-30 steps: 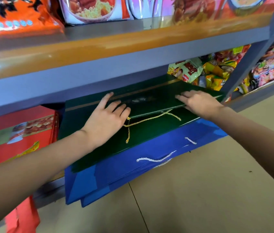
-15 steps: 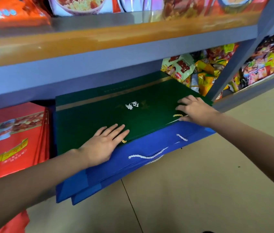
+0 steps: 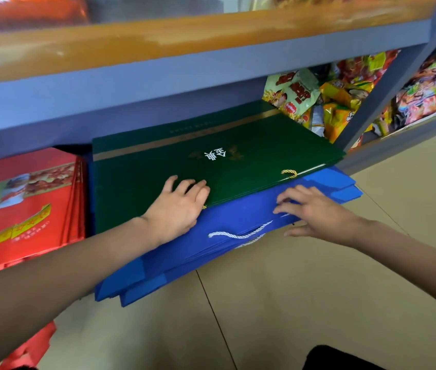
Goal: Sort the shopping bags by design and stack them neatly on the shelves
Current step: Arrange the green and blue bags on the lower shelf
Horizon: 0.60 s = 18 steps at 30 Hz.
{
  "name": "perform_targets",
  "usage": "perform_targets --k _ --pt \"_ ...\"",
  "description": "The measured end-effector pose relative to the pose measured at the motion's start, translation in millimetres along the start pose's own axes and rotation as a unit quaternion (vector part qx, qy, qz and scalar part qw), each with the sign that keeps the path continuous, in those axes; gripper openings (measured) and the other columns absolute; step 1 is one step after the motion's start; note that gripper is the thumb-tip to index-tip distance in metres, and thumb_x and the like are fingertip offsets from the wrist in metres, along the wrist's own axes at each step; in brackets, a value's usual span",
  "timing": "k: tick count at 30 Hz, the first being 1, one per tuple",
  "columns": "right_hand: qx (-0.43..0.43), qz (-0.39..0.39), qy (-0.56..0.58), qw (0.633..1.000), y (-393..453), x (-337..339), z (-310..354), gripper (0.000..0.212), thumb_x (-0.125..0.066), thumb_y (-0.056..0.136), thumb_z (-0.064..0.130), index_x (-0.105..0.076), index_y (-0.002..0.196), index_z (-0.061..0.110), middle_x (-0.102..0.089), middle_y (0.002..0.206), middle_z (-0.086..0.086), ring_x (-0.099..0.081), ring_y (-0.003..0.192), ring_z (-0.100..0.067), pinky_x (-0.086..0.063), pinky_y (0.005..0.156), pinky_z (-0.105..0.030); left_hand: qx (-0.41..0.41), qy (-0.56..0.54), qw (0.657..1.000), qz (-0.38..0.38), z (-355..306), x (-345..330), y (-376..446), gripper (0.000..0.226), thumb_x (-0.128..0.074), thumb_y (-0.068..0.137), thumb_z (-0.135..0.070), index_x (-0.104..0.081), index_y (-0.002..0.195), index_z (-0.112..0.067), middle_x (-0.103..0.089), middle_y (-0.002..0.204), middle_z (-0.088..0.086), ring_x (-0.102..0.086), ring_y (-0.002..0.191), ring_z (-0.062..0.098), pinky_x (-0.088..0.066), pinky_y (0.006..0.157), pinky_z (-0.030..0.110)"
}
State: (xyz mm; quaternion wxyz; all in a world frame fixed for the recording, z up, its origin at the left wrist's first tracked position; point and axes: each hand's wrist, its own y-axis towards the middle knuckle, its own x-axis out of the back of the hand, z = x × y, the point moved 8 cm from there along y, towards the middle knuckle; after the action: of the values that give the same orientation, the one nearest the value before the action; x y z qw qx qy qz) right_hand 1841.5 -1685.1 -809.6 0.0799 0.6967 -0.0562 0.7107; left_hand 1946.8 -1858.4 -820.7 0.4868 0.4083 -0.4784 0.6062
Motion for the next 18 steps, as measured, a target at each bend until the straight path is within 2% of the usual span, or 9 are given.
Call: perform_targets --k 3,7,8,10,13,16,18 --pt "0.015 -0.028 0.013 0.999 19 11 14 0.04 -0.082 0.063 0.038 -0.068 0.093 0.014 -0.059 0.093 -0.006 -0.037 0.086 -0.015 -0.044 0.067 -0.034 0.02 -0.023 0.999 -0.012 7 4 3 0.056 -0.037 0.098 -0.024 -0.015 0.148 -0.011 -0.015 0.156 0.002 -0.019 0.141 0.022 -0.011 0.114 0.045" --pt "-0.012 0.034 0.092 0.995 43 -13 44 0.041 -0.068 0.079 0.043 -0.063 0.11 0.016 -0.054 0.107 -0.002 -0.038 0.1 -0.015 -0.027 0.082 -0.029 0.008 -0.076 0.996 -0.043 16 14 3 0.051 -0.039 0.099 -0.026 -0.024 0.147 -0.016 -0.024 0.154 -0.002 -0.024 0.14 0.019 -0.013 0.114 0.042" --pt "-0.01 0.026 0.112 0.993 45 -16 56 0.038 -0.07 0.078 0.04 -0.064 0.106 0.015 -0.054 0.103 -0.002 -0.038 0.098 -0.014 -0.028 0.082 -0.029 0.006 -0.09 0.994 -0.054 18 16 3 0.05 -0.041 0.098 -0.025 -0.028 0.145 -0.016 -0.028 0.152 -0.002 -0.027 0.139 0.019 -0.015 0.113 0.042" --pt "0.013 -0.025 0.115 0.993 48 -16 77 0.025 -0.077 0.07 0.027 -0.065 0.086 0.013 -0.057 0.087 -0.003 -0.035 0.085 -0.014 -0.033 0.074 -0.028 -0.004 -0.109 0.989 -0.1 22 22 2 0.047 -0.051 0.094 -0.02 -0.041 0.139 -0.012 -0.042 0.145 0.002 -0.039 0.133 0.023 -0.022 0.111 0.047" --pt "0.052 -0.076 0.074 0.993 47 -7 93 0.019 -0.075 0.063 0.008 -0.056 0.066 0.013 -0.055 0.075 -0.002 -0.033 0.078 -0.016 -0.023 0.065 -0.026 -0.014 -0.112 0.98 -0.166 27 31 -1 0.043 -0.069 0.08 -0.009 -0.059 0.122 -0.005 -0.061 0.124 0.01 -0.059 0.112 0.03 -0.037 0.098 0.057" --pt "0.035 -0.069 0.057 0.995 39 15 83 0.019 -0.069 0.061 0.005 -0.052 0.063 0.014 -0.055 0.079 -0.003 -0.034 0.078 -0.017 -0.024 0.064 -0.026 -0.012 -0.101 0.979 -0.179 30 37 -1 0.045 -0.077 0.071 -0.007 -0.063 0.114 -0.004 -0.067 0.113 0.011 -0.065 0.1 0.031 -0.041 0.089 0.062" --pt "-0.021 -0.097 0.013 0.995 32 47 49 0.018 -0.071 0.06 0.003 -0.056 0.066 0.011 -0.056 0.082 -0.008 -0.041 0.079 -0.021 -0.036 0.064 -0.03 -0.007 -0.107 0.978 -0.18 34 42 0 0.044 -0.074 0.075 -0.008 -0.062 0.117 -0.004 -0.066 0.116 0.011 -0.064 0.104 0.031 -0.038 0.093 0.062"
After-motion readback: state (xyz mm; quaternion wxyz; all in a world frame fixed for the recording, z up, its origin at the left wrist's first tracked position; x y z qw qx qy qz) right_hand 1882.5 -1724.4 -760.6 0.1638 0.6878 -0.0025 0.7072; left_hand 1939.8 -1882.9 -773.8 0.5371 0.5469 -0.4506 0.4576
